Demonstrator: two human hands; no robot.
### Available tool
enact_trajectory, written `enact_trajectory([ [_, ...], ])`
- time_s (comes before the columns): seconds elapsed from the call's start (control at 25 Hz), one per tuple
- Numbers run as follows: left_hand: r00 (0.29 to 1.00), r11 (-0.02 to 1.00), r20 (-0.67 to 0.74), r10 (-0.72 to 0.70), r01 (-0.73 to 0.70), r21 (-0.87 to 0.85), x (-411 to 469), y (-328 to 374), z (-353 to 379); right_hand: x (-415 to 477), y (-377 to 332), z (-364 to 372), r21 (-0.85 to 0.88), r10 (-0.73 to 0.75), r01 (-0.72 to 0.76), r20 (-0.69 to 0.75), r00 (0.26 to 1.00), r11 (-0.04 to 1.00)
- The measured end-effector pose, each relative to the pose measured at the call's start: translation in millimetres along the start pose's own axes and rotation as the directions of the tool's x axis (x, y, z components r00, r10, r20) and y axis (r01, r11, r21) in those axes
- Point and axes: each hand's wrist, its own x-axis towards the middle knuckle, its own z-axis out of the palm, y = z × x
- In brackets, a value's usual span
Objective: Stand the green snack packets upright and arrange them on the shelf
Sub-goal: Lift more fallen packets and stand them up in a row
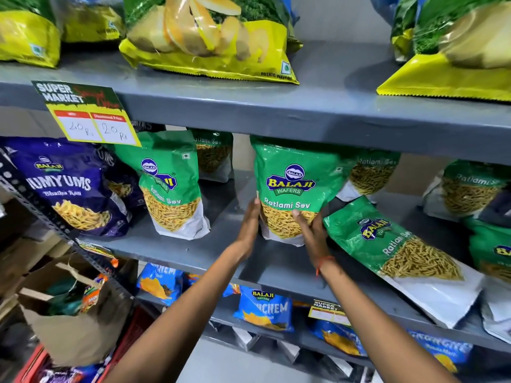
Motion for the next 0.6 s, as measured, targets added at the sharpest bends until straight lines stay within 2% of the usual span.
enact_trajectory([
  [0.12, 0.999, 0.998, 0.016, -0.050, 0.050, -0.026, -1.9, -5.9, 1.4, -3.6, 4.0, 1.0, -0.063, 0.004, 0.000, 0.061, 0.998, 0.998],
  [0.4, 0.995, 0.995, -0.018, -0.099, 0.099, 0.007, -11.4, -1.0, -17.1, -14.5, 5.9, 15.0, -0.143, 0.031, -0.018, 0.091, 0.995, 0.990],
  [0.6, 0.999, 0.999, -0.026, -0.025, 0.024, -0.037, -27.3, -4.1, -26.1, -22.4, 11.9, 20.6, -0.174, 0.065, -0.047, 0.096, 0.993, 0.984],
])
